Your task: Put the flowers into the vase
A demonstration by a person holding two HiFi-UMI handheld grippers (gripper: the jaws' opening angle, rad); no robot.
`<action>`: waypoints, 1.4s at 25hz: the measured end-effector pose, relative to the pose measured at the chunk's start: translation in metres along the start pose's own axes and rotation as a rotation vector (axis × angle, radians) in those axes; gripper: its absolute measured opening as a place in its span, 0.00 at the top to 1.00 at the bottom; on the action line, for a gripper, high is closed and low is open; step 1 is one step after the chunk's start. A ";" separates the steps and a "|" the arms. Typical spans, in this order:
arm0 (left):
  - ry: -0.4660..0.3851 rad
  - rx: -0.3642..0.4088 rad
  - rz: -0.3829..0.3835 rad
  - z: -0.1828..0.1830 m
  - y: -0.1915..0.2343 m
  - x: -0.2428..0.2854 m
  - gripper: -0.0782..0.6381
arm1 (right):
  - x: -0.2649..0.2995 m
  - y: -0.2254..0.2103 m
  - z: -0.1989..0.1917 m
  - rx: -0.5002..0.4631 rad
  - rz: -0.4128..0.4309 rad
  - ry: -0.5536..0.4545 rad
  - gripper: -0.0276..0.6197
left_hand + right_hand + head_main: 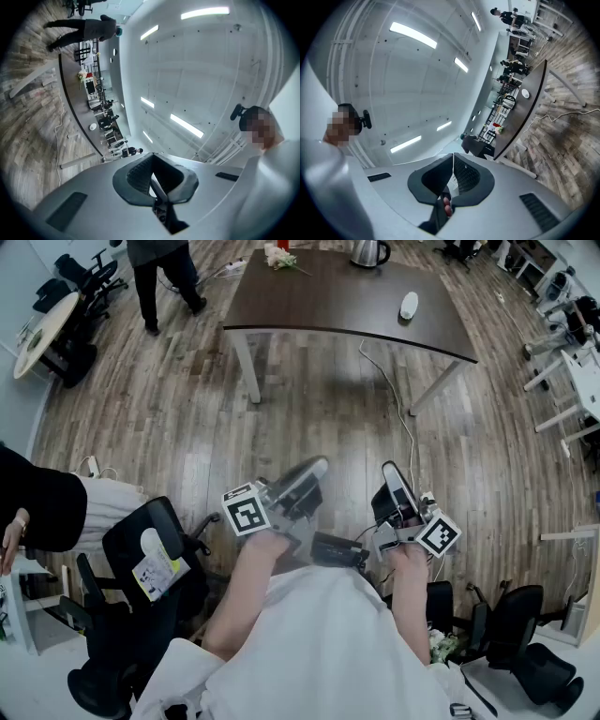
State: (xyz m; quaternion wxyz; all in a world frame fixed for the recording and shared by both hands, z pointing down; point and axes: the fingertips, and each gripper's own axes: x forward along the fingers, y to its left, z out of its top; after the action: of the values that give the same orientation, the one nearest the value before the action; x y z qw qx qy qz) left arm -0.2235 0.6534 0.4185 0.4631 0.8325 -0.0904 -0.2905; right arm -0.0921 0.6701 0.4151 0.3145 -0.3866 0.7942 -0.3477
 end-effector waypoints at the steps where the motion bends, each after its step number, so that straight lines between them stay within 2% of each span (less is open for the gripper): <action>1: -0.001 0.000 -0.002 0.001 0.000 0.000 0.88 | 0.002 0.001 0.000 -0.003 0.001 0.003 0.92; 11: -0.014 -0.027 0.017 0.011 0.019 -0.010 0.88 | 0.018 -0.011 -0.017 -0.001 -0.030 0.046 0.92; 23: -0.089 0.001 0.034 0.068 0.040 -0.030 0.88 | 0.073 -0.019 -0.034 -0.037 -0.036 0.105 0.92; 30: -0.093 0.015 0.036 0.087 0.042 -0.048 0.88 | 0.095 -0.010 -0.048 -0.062 -0.030 0.118 0.92; 35: -0.094 -0.005 0.044 0.089 0.053 -0.053 0.88 | 0.095 -0.012 -0.054 -0.080 -0.046 0.133 0.92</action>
State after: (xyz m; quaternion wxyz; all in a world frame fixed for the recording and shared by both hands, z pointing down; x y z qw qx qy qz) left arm -0.3110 0.5827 0.4477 0.4665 0.8147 -0.1297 -0.3190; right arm -0.1769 0.6025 0.4329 0.2372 -0.3929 0.8175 -0.3480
